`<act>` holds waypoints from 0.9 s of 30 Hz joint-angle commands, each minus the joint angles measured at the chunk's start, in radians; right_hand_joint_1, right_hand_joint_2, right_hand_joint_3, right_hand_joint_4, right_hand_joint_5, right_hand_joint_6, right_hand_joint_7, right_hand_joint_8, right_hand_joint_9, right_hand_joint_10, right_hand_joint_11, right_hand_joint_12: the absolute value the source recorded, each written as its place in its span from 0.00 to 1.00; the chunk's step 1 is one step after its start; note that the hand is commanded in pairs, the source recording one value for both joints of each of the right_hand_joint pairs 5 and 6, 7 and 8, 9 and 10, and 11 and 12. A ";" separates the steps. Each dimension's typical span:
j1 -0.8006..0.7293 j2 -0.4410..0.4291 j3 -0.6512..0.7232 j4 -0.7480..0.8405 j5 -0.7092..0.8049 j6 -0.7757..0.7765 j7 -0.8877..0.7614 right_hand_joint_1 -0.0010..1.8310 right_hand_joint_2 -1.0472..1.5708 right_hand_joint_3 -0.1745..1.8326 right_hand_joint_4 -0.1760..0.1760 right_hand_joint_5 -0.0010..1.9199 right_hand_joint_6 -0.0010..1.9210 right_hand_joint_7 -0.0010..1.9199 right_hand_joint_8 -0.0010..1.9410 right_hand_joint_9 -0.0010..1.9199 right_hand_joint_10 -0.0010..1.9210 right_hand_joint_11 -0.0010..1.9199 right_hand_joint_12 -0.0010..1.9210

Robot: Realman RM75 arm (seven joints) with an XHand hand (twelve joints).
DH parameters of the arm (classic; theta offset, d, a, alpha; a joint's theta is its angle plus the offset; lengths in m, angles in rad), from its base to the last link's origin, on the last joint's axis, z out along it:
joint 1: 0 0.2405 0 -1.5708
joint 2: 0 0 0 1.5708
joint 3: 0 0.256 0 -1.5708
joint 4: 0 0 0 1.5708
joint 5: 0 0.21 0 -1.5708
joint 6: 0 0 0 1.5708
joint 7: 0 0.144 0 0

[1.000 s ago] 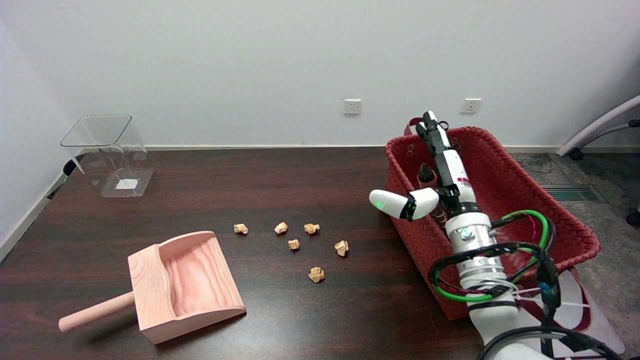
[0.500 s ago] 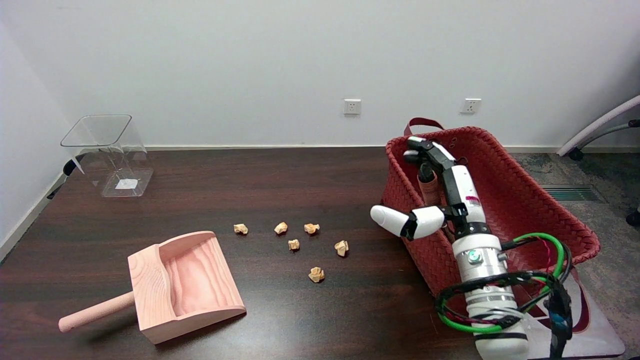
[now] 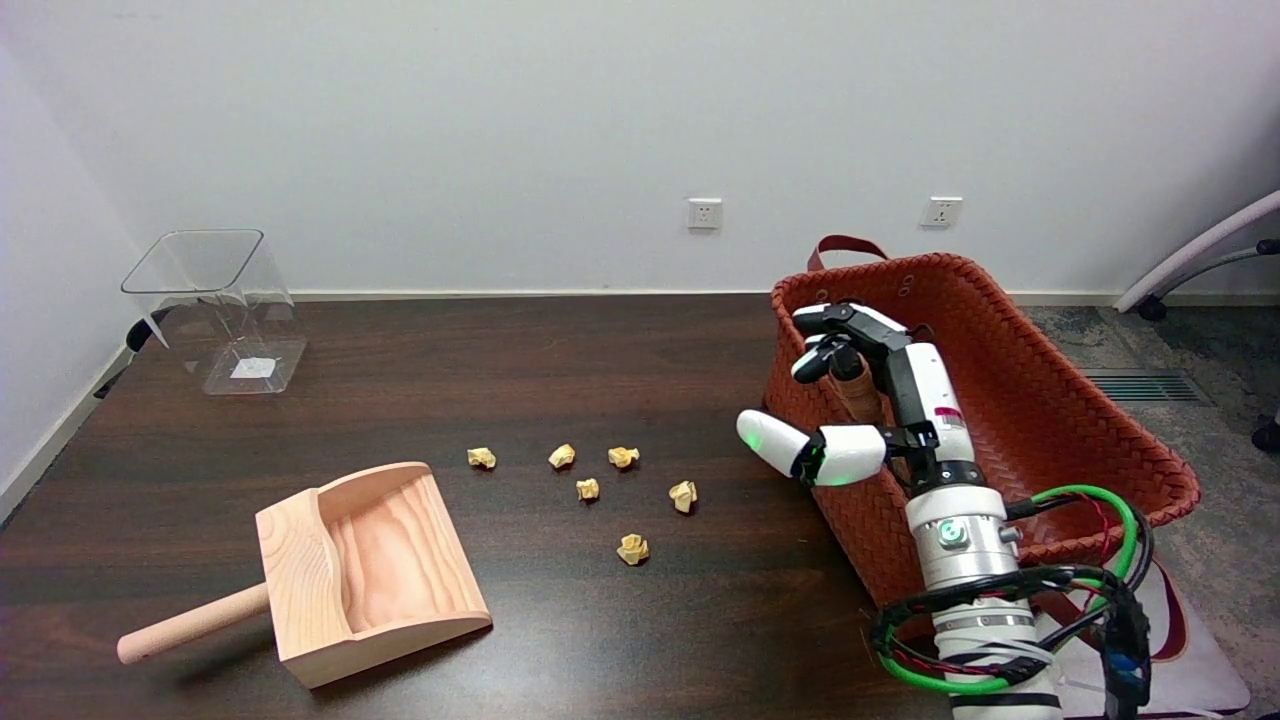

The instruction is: Pick up the broom.

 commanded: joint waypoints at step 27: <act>0.068 0.017 -0.015 0.051 0.005 0.019 0.050 0.55 0.48 0.58 0.50 1.00 1.00 1.00 0.99 1.00 1.00 1.00 1.00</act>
